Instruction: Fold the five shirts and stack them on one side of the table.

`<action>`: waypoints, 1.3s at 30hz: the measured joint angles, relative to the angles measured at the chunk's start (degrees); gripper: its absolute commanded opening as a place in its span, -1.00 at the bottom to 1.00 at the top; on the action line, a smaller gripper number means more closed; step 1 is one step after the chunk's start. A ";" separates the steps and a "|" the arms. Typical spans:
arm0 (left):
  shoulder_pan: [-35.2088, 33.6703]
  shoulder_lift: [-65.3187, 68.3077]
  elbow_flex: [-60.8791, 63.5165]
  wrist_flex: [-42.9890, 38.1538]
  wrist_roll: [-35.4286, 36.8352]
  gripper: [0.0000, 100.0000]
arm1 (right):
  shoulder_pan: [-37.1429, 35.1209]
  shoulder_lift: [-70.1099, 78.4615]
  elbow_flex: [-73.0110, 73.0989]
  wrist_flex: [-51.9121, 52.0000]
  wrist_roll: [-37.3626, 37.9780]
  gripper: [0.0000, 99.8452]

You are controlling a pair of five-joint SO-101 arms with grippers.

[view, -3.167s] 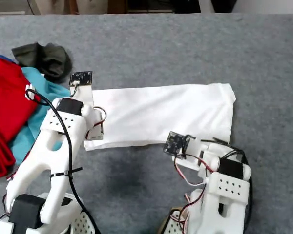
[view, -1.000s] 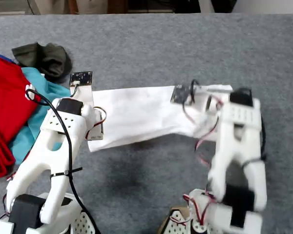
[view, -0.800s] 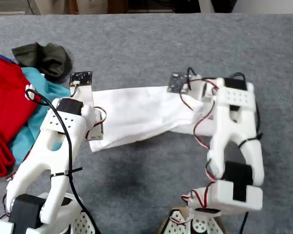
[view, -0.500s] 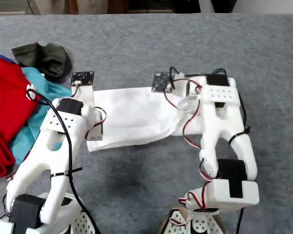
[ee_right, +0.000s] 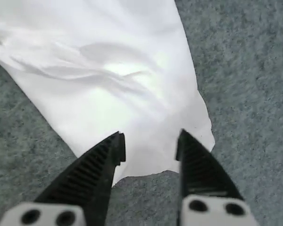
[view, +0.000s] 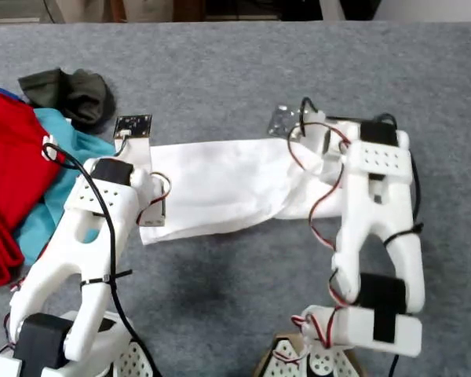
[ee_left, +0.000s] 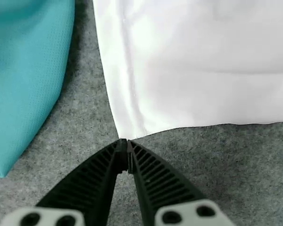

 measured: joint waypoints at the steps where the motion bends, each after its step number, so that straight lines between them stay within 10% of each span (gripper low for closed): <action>1: -0.18 0.00 -0.53 0.53 0.18 -0.89 | 0.26 -0.79 1.41 0.09 -0.35 -0.98; 6: -6.95 0.00 -7.56 3.34 7.21 -0.53 | 5.10 -3.25 6.86 -4.40 -9.49 -0.99; 15: -9.49 13.19 -14.24 3.96 12.04 -0.50 | 15.47 -3.34 19.87 -22.95 -33.32 -0.99; 33: -10.37 41.23 -28.22 3.52 11.96 -0.50 | 16.97 -3.34 31.65 -37.54 -34.99 -0.99; 39: -10.29 47.38 -31.03 2.29 12.04 -0.79 | 16.97 -3.34 31.65 -37.54 -34.99 -0.99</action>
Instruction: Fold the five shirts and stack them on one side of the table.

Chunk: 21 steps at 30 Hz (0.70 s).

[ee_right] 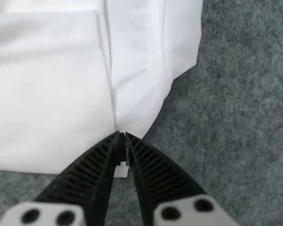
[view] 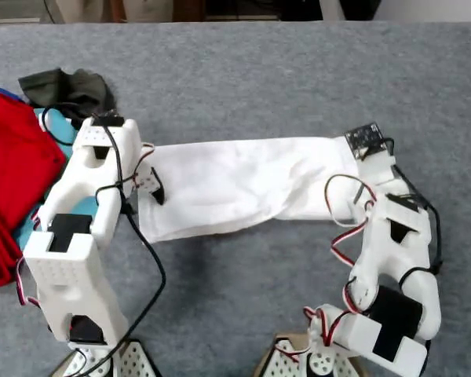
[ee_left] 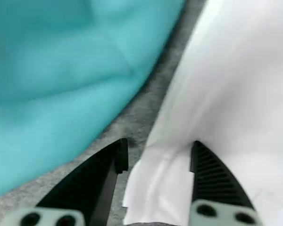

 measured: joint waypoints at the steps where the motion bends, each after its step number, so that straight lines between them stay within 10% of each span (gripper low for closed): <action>1: 0.26 0.70 -0.88 0.00 0.09 -0.85 | 0.00 0.00 0.00 0.00 0.00 -0.99; 12: 11.60 2.64 -7.56 1.14 -0.70 -0.96 | 0.79 0.00 0.00 0.00 -1.41 -0.99; 21: 23.03 3.34 -30.68 14.42 -0.62 -0.96 | 12.40 0.00 -0.44 -4.66 -19.78 -0.99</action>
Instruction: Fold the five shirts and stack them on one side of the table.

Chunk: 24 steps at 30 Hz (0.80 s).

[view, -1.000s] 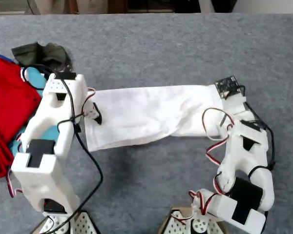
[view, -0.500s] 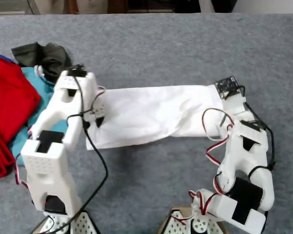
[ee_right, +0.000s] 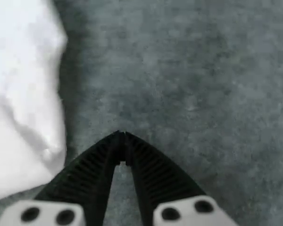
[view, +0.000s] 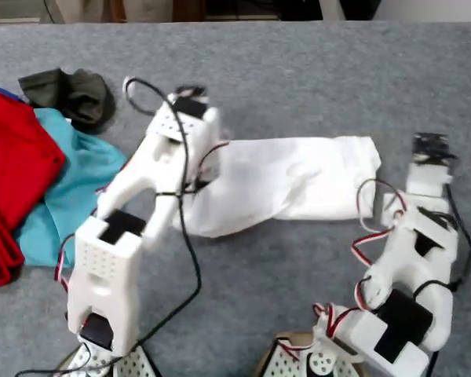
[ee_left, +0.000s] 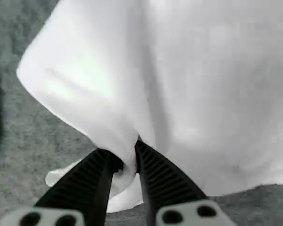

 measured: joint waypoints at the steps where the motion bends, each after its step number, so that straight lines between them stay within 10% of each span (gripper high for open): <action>1: 1.58 0.00 -3.08 0.35 0.00 -0.96 | 0.44 0.00 0.00 -0.09 -0.97 -0.99; 11: 16.26 0.00 -19.43 -0.88 6.15 -0.96 | 1.23 0.00 0.00 -0.09 -2.37 -0.99; 24: 23.30 9.05 -19.78 -26.02 13.80 -0.96 | 1.23 0.00 0.00 -0.09 -2.37 -0.99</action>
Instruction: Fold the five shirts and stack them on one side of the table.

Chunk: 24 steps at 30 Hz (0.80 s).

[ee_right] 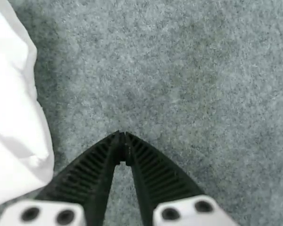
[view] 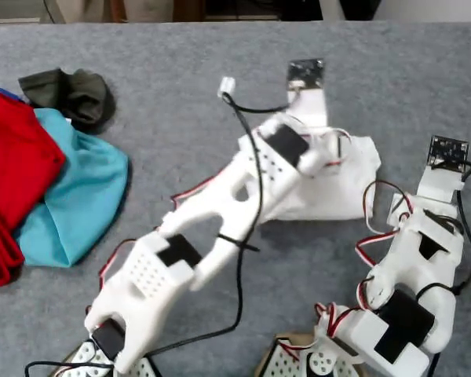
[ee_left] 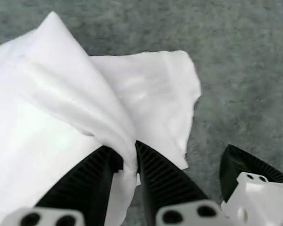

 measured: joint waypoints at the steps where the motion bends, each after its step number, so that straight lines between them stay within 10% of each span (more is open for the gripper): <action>1: 0.79 0.97 0.00 -1.67 0.00 -0.96 | 0.00 0.00 0.00 0.00 0.00 -0.99; 17: 2.37 11.96 -9.49 -12.75 0.09 -0.96 | 1.93 0.00 0.00 0.00 -3.25 -0.99; 24: 2.37 17.05 -20.13 -8.18 1.32 -0.62 | 1.93 0.00 0.00 0.00 -3.25 -0.99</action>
